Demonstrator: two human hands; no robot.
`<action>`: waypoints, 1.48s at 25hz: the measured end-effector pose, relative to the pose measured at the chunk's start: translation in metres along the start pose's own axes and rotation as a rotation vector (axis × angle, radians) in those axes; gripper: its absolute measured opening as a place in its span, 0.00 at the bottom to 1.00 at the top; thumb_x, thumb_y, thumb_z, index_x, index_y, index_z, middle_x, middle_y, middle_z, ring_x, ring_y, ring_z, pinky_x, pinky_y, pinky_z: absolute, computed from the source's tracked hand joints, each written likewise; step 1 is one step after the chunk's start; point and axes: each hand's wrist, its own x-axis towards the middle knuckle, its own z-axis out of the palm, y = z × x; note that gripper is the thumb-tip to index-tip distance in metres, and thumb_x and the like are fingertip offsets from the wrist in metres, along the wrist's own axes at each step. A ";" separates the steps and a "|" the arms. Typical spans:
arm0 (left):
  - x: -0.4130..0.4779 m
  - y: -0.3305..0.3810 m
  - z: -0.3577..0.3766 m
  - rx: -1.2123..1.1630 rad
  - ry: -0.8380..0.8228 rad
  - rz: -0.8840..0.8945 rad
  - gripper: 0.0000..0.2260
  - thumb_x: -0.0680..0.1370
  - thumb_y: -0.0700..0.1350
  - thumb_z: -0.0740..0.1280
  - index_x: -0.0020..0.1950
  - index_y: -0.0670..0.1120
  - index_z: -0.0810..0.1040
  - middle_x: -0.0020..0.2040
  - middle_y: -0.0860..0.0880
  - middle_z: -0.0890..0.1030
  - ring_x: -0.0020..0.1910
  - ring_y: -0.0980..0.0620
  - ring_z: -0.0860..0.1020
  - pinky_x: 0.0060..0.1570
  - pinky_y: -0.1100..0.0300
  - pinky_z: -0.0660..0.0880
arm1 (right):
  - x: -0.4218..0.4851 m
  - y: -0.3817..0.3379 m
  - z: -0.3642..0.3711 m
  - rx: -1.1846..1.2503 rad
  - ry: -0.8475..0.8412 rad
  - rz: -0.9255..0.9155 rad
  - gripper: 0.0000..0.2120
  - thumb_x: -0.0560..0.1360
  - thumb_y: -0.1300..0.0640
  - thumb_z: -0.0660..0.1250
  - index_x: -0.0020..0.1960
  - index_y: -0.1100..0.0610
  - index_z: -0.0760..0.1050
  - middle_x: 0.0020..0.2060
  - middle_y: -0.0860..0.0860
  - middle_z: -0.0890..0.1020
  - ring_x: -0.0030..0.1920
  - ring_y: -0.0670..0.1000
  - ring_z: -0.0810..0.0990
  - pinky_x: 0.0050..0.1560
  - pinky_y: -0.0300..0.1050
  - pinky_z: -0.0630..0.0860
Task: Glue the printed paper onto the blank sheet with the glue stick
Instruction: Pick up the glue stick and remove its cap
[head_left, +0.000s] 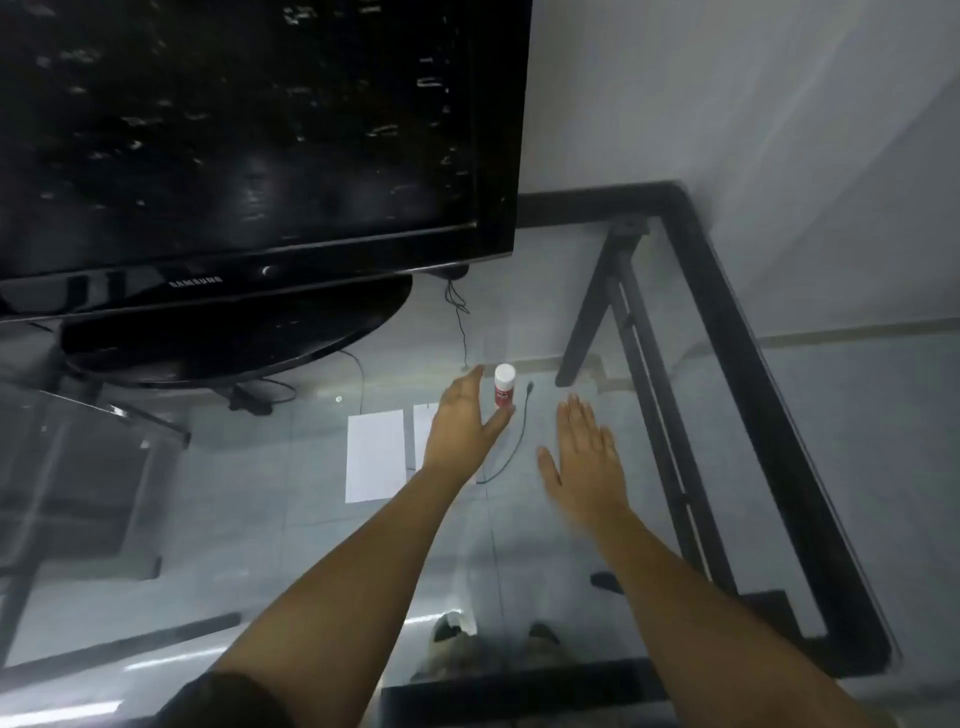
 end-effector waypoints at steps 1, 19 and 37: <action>0.005 0.002 0.002 -0.039 0.037 -0.001 0.27 0.74 0.50 0.69 0.70 0.43 0.65 0.66 0.41 0.72 0.64 0.44 0.70 0.61 0.53 0.69 | 0.000 0.000 0.000 -0.023 0.035 0.002 0.31 0.79 0.43 0.45 0.75 0.57 0.40 0.76 0.53 0.45 0.75 0.51 0.40 0.71 0.48 0.37; -0.039 0.029 -0.051 -0.153 -0.088 0.117 0.12 0.79 0.50 0.60 0.59 0.45 0.70 0.38 0.55 0.72 0.32 0.57 0.70 0.29 0.69 0.65 | 0.008 -0.038 -0.125 0.889 0.119 0.232 0.07 0.76 0.45 0.61 0.46 0.46 0.76 0.45 0.47 0.81 0.45 0.47 0.79 0.46 0.40 0.74; -0.040 -0.010 -0.059 -0.124 -0.013 -0.033 0.08 0.79 0.52 0.60 0.51 0.49 0.65 0.37 0.52 0.74 0.32 0.56 0.72 0.29 0.64 0.64 | 0.066 -0.047 -0.088 0.531 0.102 0.001 0.16 0.72 0.63 0.69 0.60 0.61 0.74 0.53 0.57 0.79 0.50 0.55 0.78 0.53 0.44 0.74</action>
